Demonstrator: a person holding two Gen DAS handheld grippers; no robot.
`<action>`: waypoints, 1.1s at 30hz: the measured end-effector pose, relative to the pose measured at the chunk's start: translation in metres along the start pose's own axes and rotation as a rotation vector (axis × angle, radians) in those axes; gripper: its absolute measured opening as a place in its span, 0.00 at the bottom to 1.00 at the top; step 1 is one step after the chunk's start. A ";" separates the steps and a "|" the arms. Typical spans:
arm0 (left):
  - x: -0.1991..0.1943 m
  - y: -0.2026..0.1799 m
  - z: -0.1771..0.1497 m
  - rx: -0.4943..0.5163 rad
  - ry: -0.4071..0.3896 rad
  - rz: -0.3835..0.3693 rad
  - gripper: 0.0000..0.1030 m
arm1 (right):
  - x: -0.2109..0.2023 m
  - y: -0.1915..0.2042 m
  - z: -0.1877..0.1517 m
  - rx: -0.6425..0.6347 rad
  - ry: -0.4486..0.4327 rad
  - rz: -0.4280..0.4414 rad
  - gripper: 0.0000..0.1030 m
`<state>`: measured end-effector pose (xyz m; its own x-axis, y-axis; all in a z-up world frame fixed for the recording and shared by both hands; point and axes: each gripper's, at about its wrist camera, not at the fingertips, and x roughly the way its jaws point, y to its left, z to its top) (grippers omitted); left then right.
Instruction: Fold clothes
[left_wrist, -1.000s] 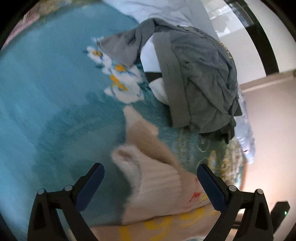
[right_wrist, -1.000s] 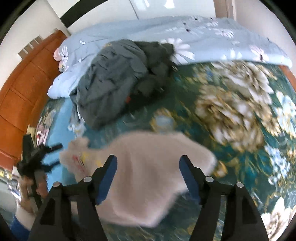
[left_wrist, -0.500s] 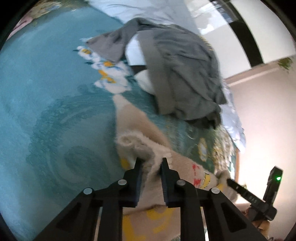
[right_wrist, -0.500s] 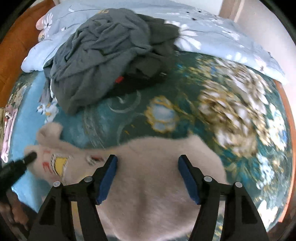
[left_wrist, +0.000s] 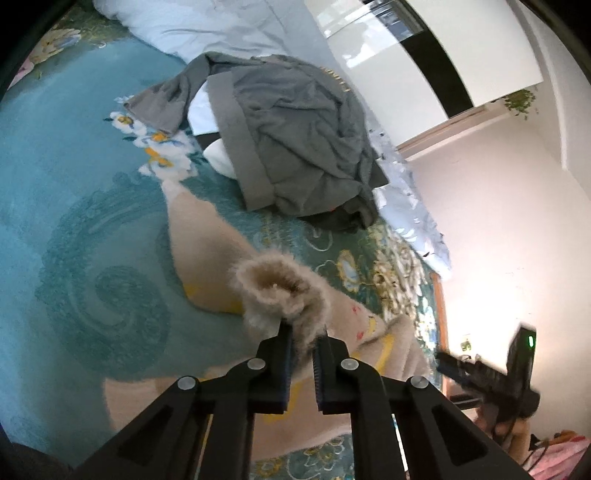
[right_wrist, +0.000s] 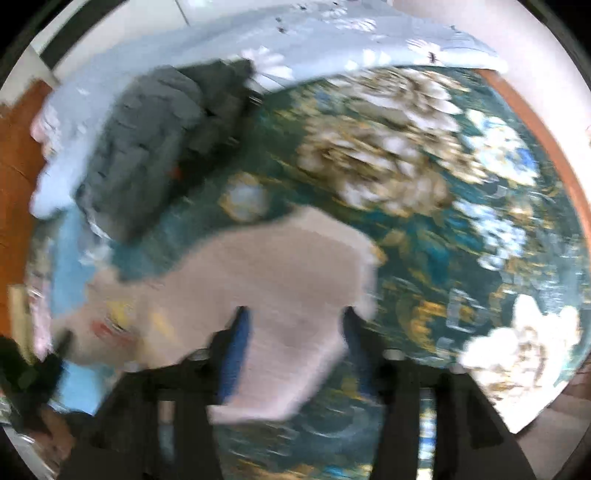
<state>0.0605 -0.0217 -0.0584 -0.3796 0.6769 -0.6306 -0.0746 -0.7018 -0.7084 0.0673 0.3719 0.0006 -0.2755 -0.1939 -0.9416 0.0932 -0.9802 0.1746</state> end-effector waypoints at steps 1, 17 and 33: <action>-0.002 -0.003 -0.003 0.014 -0.009 -0.003 0.09 | 0.002 0.011 0.004 0.005 -0.012 0.015 0.64; -0.026 -0.024 -0.018 0.125 -0.053 -0.080 0.09 | 0.036 0.035 -0.012 -0.173 0.090 -0.211 0.46; -0.015 0.005 0.022 0.022 0.026 0.093 0.28 | 0.049 -0.138 -0.090 0.184 0.211 -0.231 0.33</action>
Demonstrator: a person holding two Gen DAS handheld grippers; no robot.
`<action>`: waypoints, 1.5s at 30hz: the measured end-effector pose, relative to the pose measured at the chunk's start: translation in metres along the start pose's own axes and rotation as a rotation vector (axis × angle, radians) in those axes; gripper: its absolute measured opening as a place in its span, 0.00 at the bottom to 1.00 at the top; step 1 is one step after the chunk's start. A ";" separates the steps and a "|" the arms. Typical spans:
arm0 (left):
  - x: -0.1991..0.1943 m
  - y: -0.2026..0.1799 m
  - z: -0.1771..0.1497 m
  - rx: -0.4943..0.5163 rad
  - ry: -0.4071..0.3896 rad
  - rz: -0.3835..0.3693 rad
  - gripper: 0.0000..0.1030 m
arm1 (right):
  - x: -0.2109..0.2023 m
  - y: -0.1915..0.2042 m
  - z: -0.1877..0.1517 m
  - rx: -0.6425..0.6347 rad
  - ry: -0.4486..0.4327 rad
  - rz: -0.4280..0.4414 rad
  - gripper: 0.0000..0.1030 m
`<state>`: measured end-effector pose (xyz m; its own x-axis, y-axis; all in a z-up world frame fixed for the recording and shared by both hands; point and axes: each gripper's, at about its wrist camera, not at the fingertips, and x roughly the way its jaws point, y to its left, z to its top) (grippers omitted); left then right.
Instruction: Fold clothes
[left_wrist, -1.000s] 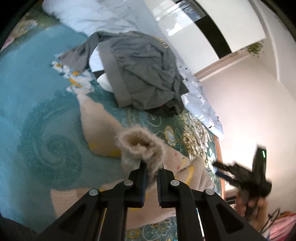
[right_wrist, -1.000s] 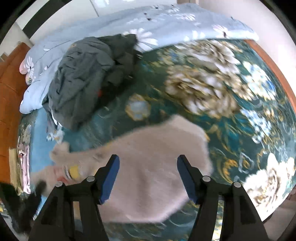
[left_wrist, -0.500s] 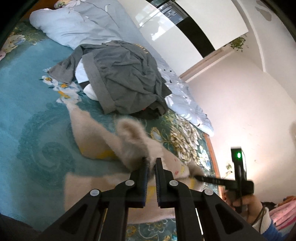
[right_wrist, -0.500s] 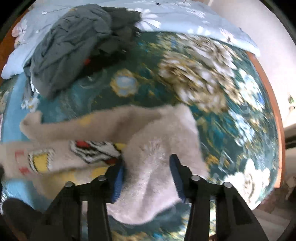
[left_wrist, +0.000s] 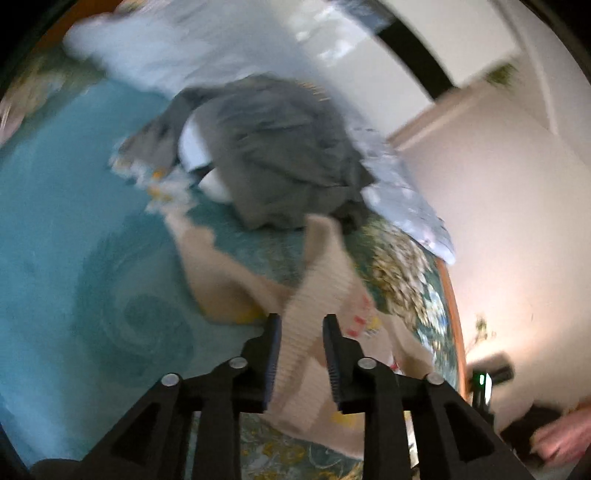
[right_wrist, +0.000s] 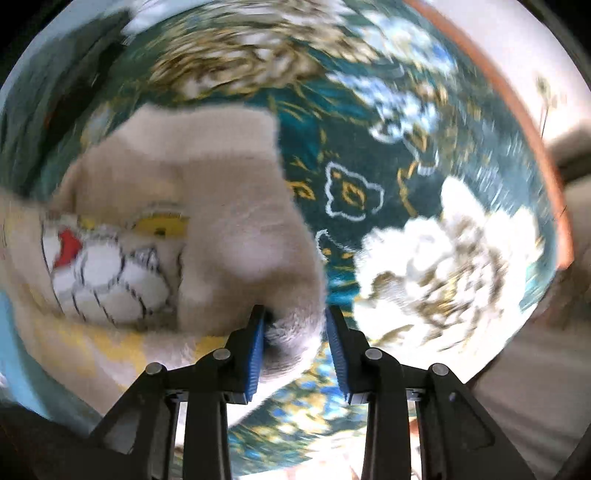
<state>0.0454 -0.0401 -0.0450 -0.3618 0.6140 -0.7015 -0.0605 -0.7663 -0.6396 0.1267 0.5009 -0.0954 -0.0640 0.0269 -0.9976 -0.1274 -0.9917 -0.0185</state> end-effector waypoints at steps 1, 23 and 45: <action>0.009 0.008 0.004 -0.043 0.016 0.029 0.28 | 0.005 -0.007 0.003 0.036 0.009 0.041 0.33; 0.117 0.040 0.046 -0.392 0.124 0.228 0.35 | 0.010 -0.033 0.015 0.063 -0.019 0.207 0.33; -0.100 -0.044 0.070 0.011 -0.392 0.020 0.09 | -0.129 0.057 0.025 -0.160 -0.426 0.295 0.14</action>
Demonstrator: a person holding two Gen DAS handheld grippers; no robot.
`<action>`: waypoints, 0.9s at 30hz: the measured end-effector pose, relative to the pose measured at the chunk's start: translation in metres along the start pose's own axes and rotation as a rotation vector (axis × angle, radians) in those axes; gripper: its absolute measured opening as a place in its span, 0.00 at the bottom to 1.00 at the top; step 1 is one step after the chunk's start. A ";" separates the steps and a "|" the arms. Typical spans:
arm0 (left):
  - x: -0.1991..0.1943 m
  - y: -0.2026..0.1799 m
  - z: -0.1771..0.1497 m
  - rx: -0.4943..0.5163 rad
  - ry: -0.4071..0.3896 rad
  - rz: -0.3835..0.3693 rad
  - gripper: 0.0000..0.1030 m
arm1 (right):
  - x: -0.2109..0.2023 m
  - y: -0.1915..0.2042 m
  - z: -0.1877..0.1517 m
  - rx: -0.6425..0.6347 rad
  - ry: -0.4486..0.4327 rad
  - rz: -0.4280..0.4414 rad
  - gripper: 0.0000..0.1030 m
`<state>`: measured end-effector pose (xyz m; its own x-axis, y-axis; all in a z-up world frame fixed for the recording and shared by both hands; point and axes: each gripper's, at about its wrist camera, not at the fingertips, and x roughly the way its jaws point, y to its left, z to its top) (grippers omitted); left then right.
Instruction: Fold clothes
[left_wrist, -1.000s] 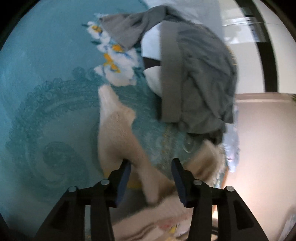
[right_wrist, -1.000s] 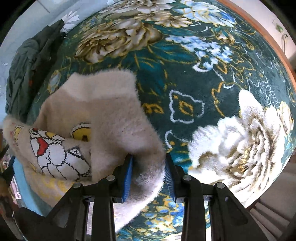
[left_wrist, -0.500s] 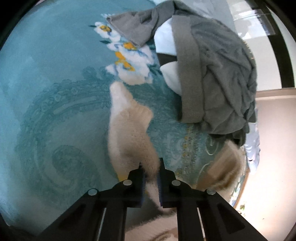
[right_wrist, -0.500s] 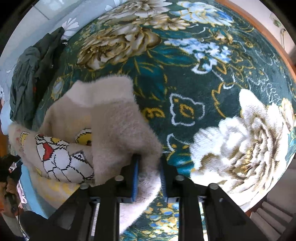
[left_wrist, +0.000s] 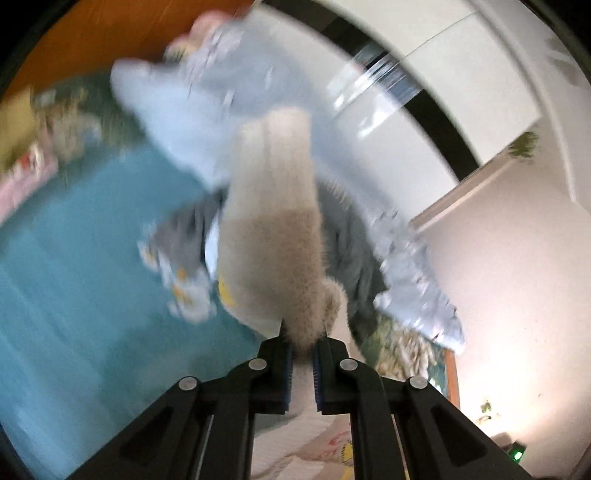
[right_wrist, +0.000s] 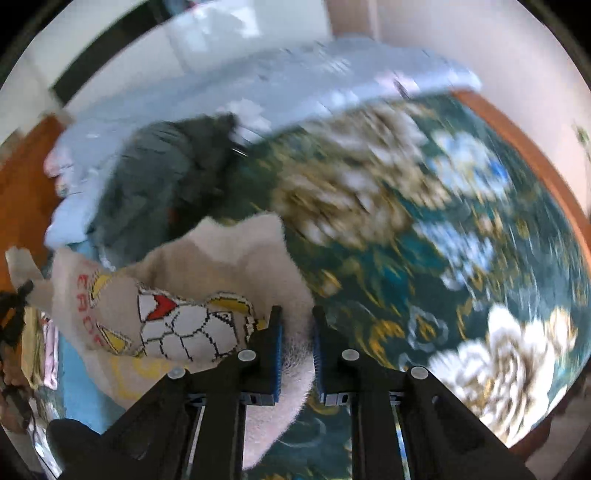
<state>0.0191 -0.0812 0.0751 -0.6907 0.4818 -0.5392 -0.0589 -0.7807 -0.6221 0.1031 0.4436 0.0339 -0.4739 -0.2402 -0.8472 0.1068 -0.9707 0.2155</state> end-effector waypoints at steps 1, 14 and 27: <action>-0.017 0.001 0.005 0.040 -0.046 -0.003 0.09 | -0.007 0.011 0.004 -0.029 -0.036 0.016 0.14; 0.018 0.110 -0.039 -0.104 0.085 0.210 0.09 | 0.104 0.058 0.018 -0.179 0.098 -0.045 0.14; 0.021 0.145 -0.038 -0.273 0.025 0.196 0.09 | 0.116 0.142 0.115 -0.348 -0.062 -0.091 0.14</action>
<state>0.0239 -0.1692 -0.0482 -0.6517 0.3457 -0.6751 0.2707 -0.7255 -0.6328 -0.0377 0.2792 0.0223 -0.5462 -0.1622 -0.8218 0.3483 -0.9362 -0.0468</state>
